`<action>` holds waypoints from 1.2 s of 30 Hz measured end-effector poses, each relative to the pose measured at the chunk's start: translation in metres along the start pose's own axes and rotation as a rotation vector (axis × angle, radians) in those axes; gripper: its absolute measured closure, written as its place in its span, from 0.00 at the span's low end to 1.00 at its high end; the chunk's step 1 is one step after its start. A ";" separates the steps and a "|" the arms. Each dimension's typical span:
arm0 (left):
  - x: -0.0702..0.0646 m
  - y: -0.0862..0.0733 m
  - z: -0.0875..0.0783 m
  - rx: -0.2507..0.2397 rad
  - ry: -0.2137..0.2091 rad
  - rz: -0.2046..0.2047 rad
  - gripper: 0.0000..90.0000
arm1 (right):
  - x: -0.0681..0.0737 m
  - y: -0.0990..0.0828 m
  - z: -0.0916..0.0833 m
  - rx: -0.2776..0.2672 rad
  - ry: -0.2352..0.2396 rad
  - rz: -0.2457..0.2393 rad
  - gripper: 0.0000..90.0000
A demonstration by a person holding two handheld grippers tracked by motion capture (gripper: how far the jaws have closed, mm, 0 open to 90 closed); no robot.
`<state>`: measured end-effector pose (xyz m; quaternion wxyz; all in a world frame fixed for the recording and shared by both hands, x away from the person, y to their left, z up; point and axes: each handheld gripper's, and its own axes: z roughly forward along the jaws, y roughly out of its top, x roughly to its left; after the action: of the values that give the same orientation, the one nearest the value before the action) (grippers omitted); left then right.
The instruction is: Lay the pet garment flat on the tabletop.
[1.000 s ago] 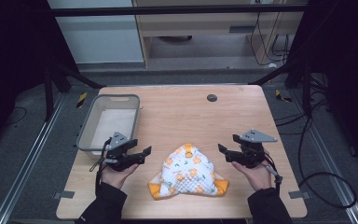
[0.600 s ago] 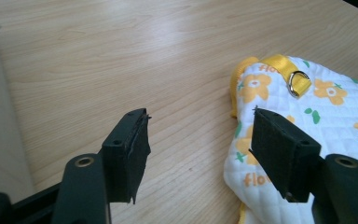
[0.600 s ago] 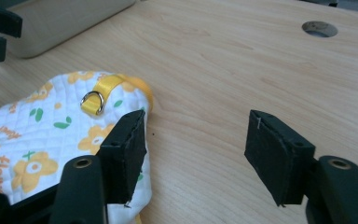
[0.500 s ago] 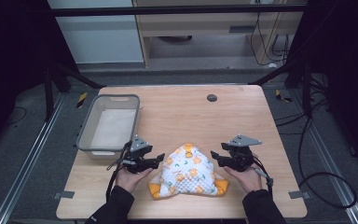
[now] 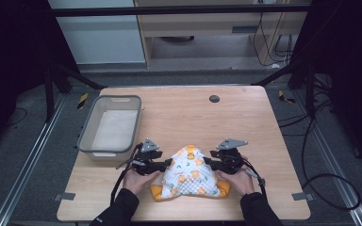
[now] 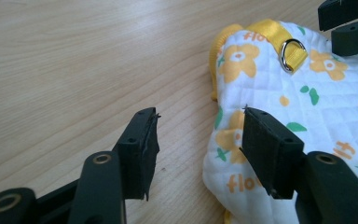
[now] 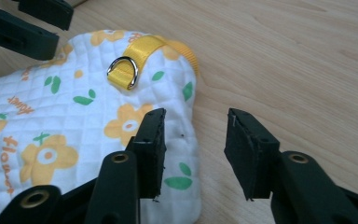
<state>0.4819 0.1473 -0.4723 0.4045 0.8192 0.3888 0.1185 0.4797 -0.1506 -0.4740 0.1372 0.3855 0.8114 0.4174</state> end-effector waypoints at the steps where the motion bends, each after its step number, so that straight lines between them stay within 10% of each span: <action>1: 0.000 -0.001 0.002 0.003 -0.010 0.003 0.52 | 0.000 0.000 0.001 0.003 0.004 -0.001 0.66; 13: -0.004 -0.008 0.017 0.061 -0.069 0.000 0.71 | 0.006 -0.004 0.009 0.066 0.054 -0.011 0.82; 24: -0.012 -0.007 0.017 0.070 -0.042 0.039 0.97 | 0.008 -0.004 0.009 0.088 0.053 -0.009 0.98; 36: -0.024 0.009 -0.022 -0.076 -0.053 0.077 0.98 | 0.018 0.006 -0.024 -0.032 0.053 -0.039 0.99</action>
<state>0.4591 0.1387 -0.4480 0.4407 0.8206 0.3411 0.1269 0.4574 -0.1488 -0.4531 0.1298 0.3563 0.8152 0.4377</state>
